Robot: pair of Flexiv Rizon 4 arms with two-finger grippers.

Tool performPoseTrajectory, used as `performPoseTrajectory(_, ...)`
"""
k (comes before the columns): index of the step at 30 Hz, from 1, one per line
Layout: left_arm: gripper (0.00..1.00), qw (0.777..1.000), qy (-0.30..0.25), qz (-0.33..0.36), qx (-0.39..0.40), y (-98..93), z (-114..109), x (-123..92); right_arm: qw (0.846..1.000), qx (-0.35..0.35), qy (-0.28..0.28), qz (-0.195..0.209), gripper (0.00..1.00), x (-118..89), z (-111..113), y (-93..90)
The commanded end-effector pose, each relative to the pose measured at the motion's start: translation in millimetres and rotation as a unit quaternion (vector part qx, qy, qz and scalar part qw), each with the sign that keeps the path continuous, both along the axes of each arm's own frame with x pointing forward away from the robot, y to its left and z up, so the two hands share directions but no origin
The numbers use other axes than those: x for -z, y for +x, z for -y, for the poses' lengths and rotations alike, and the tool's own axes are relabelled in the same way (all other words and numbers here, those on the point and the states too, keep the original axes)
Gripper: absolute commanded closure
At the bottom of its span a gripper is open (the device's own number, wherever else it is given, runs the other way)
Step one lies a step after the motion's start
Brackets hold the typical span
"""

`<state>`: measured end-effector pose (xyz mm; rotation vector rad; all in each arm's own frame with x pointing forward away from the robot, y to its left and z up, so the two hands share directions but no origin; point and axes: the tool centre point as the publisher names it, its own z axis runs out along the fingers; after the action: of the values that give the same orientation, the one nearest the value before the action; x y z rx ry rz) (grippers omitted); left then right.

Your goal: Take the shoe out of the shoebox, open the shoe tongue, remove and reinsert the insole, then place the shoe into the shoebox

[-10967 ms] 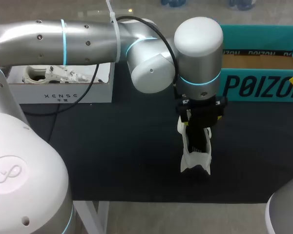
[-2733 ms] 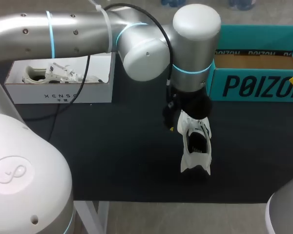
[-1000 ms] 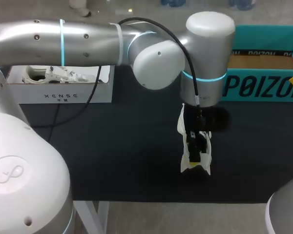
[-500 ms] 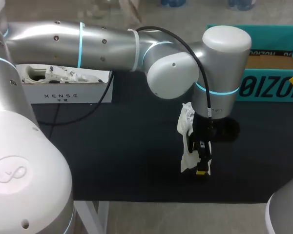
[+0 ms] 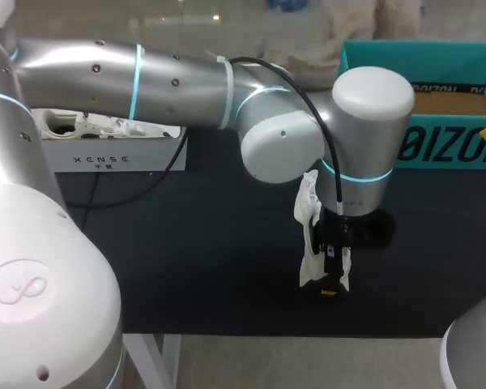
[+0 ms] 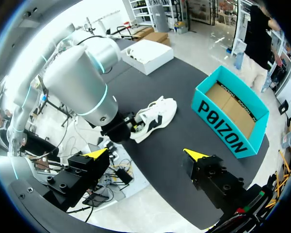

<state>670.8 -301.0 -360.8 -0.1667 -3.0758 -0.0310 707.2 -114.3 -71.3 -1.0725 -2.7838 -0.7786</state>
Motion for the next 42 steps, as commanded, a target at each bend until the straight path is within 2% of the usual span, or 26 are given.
performPoseTrajectory(1, 0.0, 1.0, 0.0, -0.003, 0.001, 2.4, 2.6, 3.6, 1.0, -0.001, -0.001, -0.003, 0.0, -0.8, -0.6, 2.6)
performPoseTrajectory(10, 0.0, 1.0, -0.004, -0.006, -0.012, 8.0, 5.3, 10.3, 1.0, -0.001, -0.001, -0.003, 0.0, -0.8, -0.6, 2.6)
performPoseTrajectory(11, 0.62, 1.0, -0.008, -0.007, -0.009, 8.3, 5.5, 10.8, 1.0, -0.001, -0.001, -0.003, 0.0, -0.8, -0.6, 2.6)
performPoseTrajectory(12, 0.95, 1.0, -0.009, -0.007, -0.01, 8.6, 5.3, 10.9, 1.0, -0.001, -0.001, -0.003, 0.0, -0.8, -0.6, 2.6)
performPoseTrajectory(13, 1.0, 1.0, -0.01, -0.005, -0.011, 8.7, 5.3, 10.9, 1.0, -0.001, -0.001, -0.003, 0.0, -0.8, -0.6, 2.6)
performPoseTrajectory(42, 1.0, 0.999, -0.014, -0.012, -0.026, 6.5, 5.2, 10.2, 1.0, -0.001, -0.001, -0.003, 0.0, -0.8, -0.6, 2.6)
